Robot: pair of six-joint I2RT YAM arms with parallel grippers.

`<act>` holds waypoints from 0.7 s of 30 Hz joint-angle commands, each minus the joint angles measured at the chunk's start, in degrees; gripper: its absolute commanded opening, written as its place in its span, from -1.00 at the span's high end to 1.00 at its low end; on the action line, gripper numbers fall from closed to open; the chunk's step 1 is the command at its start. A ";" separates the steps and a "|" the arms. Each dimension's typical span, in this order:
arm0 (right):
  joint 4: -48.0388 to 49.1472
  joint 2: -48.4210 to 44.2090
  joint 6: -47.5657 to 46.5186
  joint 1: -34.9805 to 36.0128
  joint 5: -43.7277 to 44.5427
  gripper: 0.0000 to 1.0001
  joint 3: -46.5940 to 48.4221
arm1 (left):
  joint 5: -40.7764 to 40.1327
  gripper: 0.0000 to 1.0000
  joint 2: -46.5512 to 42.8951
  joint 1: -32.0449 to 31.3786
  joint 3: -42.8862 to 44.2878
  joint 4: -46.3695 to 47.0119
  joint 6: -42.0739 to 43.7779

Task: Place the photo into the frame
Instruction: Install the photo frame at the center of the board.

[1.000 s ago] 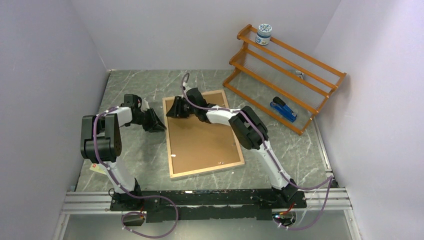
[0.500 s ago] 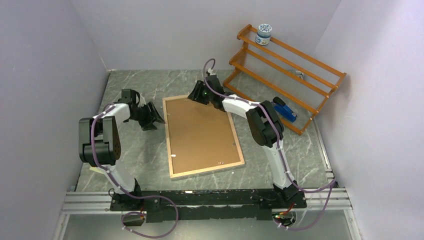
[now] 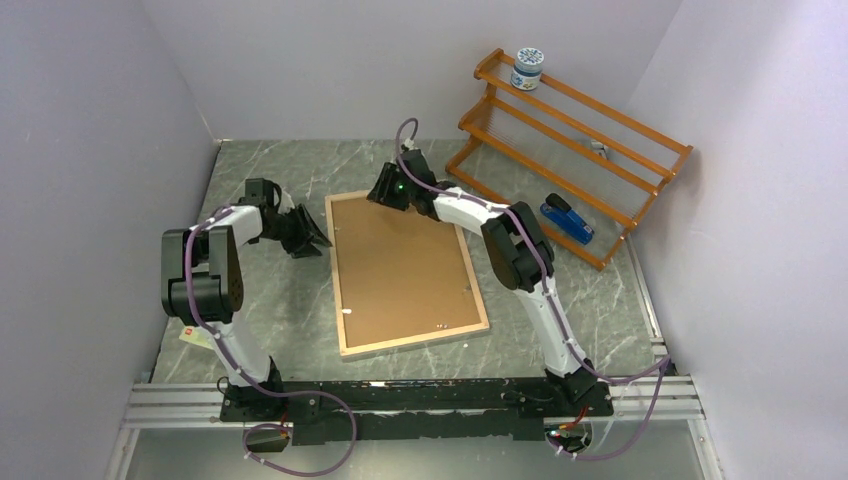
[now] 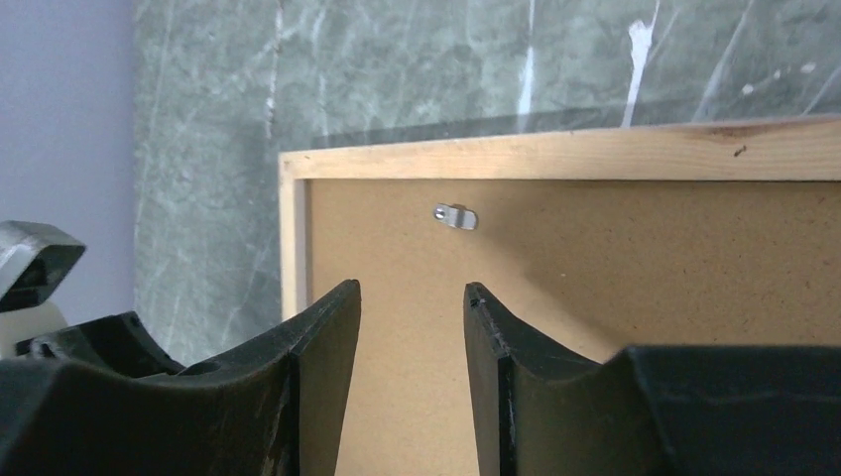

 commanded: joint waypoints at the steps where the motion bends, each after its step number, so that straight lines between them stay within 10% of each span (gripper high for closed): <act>1: 3.53 2.16 -0.11 0.31 -2.83 0.08 -0.22 | 4.58 0.08 0.77 -0.36 -0.82 3.80 -1.51; 21: 5.20 8.88 -3.34 0.05 -2.54 0.11 4.36 | -0.74 0.49 4.20 -2.00 -0.05 -0.91 0.72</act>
